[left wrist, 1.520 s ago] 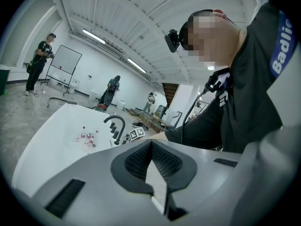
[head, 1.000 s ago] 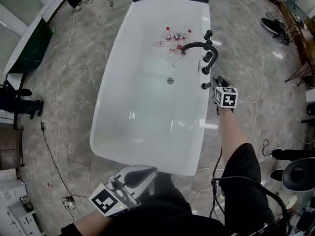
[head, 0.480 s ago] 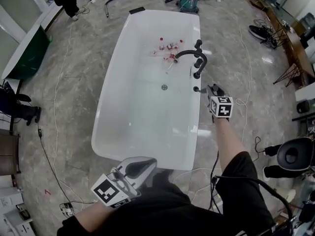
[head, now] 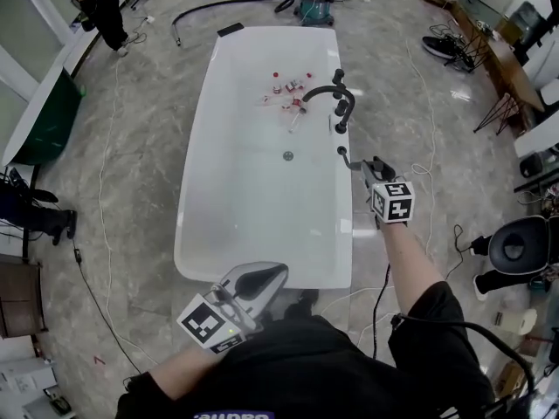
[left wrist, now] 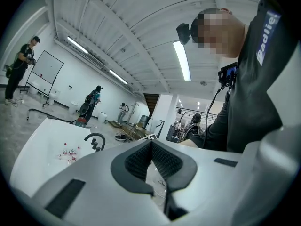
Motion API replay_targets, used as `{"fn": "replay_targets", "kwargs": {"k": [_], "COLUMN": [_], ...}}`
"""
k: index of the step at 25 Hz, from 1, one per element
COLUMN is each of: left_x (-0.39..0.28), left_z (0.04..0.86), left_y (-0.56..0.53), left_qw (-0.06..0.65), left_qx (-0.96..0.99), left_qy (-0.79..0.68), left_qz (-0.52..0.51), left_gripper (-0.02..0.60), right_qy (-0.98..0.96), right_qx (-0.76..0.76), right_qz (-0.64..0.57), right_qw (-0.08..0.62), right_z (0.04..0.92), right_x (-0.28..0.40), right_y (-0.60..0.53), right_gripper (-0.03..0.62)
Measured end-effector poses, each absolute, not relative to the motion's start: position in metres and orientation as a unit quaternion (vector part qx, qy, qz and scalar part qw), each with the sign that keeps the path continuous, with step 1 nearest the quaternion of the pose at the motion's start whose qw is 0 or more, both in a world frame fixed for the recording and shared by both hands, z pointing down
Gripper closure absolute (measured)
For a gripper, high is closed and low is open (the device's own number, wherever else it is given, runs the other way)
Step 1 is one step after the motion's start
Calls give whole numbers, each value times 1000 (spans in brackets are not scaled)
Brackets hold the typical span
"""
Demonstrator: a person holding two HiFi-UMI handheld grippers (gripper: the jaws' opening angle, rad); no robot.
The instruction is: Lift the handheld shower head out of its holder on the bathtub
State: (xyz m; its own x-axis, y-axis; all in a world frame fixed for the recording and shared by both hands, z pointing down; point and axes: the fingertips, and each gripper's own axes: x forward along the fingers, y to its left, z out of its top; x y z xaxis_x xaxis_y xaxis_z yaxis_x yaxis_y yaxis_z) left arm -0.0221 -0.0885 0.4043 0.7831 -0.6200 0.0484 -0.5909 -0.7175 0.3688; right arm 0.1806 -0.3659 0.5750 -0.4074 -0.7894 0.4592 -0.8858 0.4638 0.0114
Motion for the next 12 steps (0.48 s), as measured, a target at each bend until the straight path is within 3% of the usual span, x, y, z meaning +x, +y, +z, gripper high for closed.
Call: {"fn": "replay_targets", "kwargs": {"k": [12], "left_x": [-30], "left_z": [376], "left_y": [-61], "left_qw": [165], "left_qx": [941], "left_qy": [-292], "left_qz": [-48], "left_gripper": [581], "right_qy": [-834], "right_qx": [507], "right_qz": [138], "right_qw": [170], "right_z": [528], "right_x": [157], "right_y": [-254], "right_gripper": [464]}}
